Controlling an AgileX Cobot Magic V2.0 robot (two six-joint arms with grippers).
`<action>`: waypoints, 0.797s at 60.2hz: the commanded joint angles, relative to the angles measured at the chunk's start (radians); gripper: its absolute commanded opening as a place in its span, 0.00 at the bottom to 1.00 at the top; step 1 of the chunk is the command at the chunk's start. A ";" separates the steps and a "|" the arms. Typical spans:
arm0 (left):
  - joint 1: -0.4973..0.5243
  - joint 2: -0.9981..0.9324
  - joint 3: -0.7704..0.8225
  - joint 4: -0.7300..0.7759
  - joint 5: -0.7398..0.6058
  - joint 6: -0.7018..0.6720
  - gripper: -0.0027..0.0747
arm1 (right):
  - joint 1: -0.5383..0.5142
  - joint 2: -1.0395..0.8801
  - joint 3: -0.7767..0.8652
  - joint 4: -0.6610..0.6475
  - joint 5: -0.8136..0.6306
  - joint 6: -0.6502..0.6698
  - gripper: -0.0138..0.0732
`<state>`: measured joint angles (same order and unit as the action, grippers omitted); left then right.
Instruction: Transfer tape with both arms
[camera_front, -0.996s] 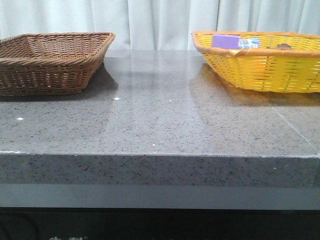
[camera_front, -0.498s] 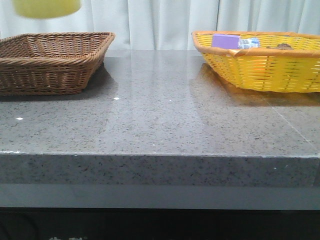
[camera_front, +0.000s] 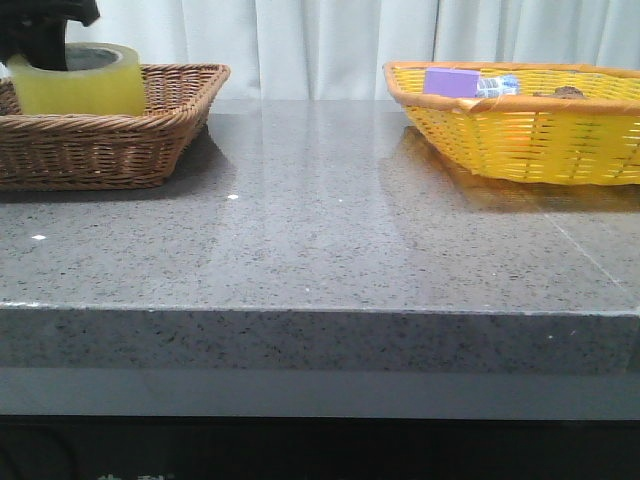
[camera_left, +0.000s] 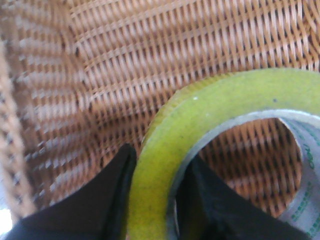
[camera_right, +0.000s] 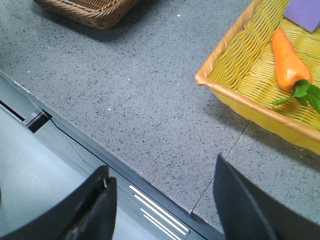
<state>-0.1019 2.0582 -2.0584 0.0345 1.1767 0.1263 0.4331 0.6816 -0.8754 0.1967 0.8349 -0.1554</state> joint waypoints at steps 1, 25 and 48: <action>-0.003 -0.055 -0.029 -0.011 -0.077 -0.016 0.24 | -0.003 -0.002 -0.023 0.001 -0.064 -0.001 0.68; -0.003 -0.050 -0.049 -0.017 -0.024 -0.017 0.65 | -0.003 -0.002 -0.023 0.001 -0.064 -0.001 0.68; -0.013 -0.223 -0.084 -0.110 0.010 -0.070 0.65 | -0.003 -0.002 -0.023 0.001 -0.064 -0.001 0.68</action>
<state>-0.1061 1.9471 -2.1069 -0.0577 1.2156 0.0849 0.4331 0.6816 -0.8754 0.1967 0.8349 -0.1554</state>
